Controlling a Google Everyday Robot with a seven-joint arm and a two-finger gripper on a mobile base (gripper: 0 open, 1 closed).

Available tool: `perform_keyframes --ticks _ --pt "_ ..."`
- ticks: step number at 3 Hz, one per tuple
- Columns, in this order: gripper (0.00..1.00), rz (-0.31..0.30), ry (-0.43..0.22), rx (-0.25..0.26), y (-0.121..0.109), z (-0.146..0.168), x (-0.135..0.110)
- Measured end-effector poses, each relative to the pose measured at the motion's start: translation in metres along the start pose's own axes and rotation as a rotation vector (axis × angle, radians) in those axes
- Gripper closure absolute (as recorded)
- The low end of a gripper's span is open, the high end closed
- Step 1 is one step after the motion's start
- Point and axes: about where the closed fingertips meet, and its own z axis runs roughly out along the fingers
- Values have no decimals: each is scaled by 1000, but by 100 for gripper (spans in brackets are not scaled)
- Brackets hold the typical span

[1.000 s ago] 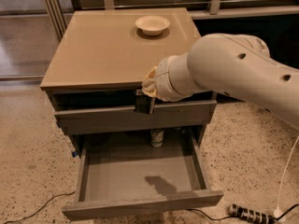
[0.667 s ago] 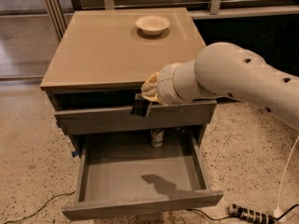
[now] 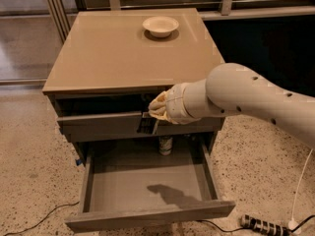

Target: Place rxbar chocolate into middle drawer

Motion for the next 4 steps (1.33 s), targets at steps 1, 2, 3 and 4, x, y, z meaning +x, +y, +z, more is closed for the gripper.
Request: perform_keyframes --ticks 1,2,3,4 --pt "100 -38 5 -13 16 8 1" --pt "100 -94 21 -34 47 21 1" --pt "100 -97 22 -37 50 22 1" --pt "100 -84 8 -31 58 28 7"
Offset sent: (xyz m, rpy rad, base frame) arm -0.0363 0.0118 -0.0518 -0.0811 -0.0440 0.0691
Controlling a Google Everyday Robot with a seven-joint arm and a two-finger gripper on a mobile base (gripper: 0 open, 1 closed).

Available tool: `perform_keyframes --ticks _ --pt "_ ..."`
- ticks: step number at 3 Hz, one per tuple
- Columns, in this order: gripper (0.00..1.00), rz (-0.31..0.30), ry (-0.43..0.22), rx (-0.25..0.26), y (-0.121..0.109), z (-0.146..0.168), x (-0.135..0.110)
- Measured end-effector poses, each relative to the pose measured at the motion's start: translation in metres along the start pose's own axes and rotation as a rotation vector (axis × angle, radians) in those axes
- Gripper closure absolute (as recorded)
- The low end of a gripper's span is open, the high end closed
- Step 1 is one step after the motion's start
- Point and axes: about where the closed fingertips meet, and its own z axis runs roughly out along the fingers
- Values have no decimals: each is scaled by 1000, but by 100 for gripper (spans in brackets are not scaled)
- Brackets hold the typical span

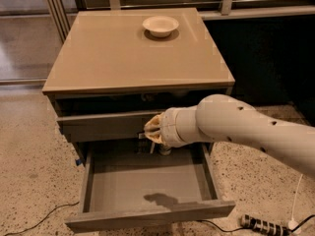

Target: Place rxbar chocolate into middle drawer

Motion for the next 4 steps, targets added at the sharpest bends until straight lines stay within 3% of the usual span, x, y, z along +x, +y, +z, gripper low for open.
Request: perform_keyframes --ticks 4 --pt "100 50 -34 -24 68 50 33"
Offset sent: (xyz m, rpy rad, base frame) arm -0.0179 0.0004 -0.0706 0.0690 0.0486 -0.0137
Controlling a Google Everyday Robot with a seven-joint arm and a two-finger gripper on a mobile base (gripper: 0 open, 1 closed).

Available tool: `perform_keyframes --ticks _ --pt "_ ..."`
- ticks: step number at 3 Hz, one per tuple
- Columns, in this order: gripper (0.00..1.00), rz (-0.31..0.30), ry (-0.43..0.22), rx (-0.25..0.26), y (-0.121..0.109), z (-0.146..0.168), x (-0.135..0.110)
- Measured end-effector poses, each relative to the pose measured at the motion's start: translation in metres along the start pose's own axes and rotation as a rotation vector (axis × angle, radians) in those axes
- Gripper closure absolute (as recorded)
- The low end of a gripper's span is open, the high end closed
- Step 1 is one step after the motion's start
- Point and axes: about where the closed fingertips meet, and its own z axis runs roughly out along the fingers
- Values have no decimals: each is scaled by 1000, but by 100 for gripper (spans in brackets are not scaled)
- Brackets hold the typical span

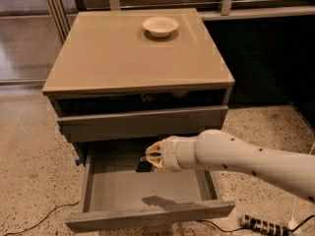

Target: Place rxbar chocolate into middle drawer

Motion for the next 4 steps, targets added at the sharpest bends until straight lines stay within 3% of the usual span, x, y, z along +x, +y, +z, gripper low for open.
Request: perform_keyframes --ticks 3,4 --pt "100 -14 -17 -26 32 57 30" --pt "100 -9 -49 -38 39 101 40"
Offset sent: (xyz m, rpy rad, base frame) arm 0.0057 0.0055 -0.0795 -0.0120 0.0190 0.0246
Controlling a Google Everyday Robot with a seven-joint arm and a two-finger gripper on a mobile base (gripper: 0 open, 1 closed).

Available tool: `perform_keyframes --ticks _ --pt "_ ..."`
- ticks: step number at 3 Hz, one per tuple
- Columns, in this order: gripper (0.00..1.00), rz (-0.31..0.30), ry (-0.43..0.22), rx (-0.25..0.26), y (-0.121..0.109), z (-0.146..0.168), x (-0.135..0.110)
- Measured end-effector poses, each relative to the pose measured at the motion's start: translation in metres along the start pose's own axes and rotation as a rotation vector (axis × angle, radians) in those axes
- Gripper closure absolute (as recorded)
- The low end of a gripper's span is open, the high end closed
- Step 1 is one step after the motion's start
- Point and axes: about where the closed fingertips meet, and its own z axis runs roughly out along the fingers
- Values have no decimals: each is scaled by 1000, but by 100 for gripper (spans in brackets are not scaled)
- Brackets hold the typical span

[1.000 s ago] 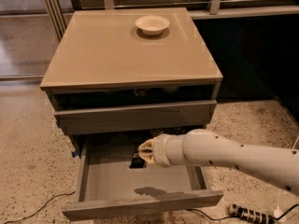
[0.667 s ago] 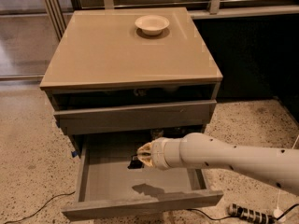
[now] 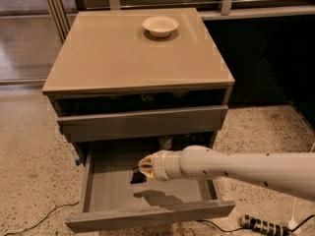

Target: Place rxbar chocolate into middle drawer

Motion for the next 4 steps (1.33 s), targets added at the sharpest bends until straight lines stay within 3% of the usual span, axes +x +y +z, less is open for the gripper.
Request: perform_keyframes --ticks 4 --pt "100 -37 -24 54 -4 27 20"
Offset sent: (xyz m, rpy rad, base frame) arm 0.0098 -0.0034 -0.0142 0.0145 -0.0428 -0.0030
